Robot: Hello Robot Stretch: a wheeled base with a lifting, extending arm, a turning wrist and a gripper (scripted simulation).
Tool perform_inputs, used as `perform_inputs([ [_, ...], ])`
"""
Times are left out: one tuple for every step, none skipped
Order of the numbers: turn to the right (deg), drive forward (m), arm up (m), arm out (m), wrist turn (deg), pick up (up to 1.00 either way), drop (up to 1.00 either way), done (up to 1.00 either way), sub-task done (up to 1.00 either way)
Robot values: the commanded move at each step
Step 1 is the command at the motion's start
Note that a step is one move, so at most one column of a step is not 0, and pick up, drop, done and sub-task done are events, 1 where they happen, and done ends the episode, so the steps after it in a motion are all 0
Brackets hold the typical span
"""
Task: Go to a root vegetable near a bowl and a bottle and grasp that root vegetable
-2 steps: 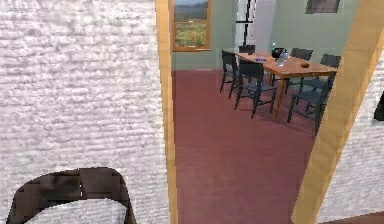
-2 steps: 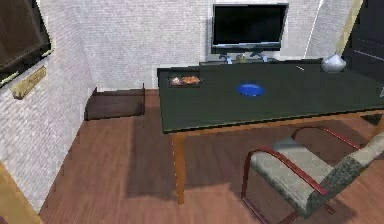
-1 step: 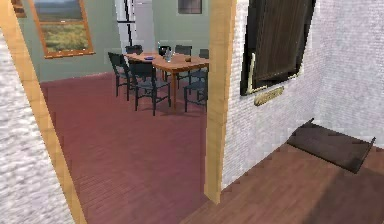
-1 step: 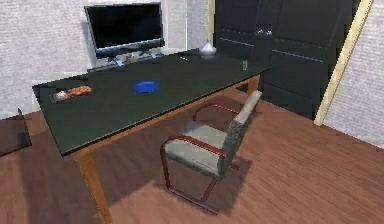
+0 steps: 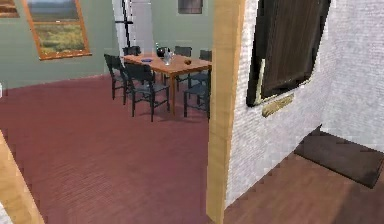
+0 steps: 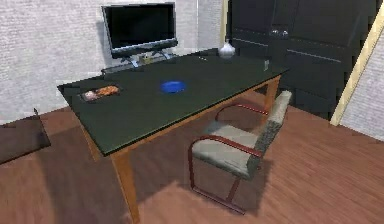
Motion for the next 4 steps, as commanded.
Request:
perform_inputs([
  [3.0, 0.0, 0.0, 0.0, 0.0, 0.0, 0.0, 0.0, 0.0],
  [0.0, 0.6, 0.0, 0.0, 0.0, 0.0, 0.0, 0.0, 0.0],
  [-39.0, 0.0, 0.0, 0.0, 0.0, 0.0, 0.0, 0.0, 0.0],
  [0.0, 0.6, 0.0, 0.0, 0.0, 0.0, 0.0, 0.0, 0.0],
])
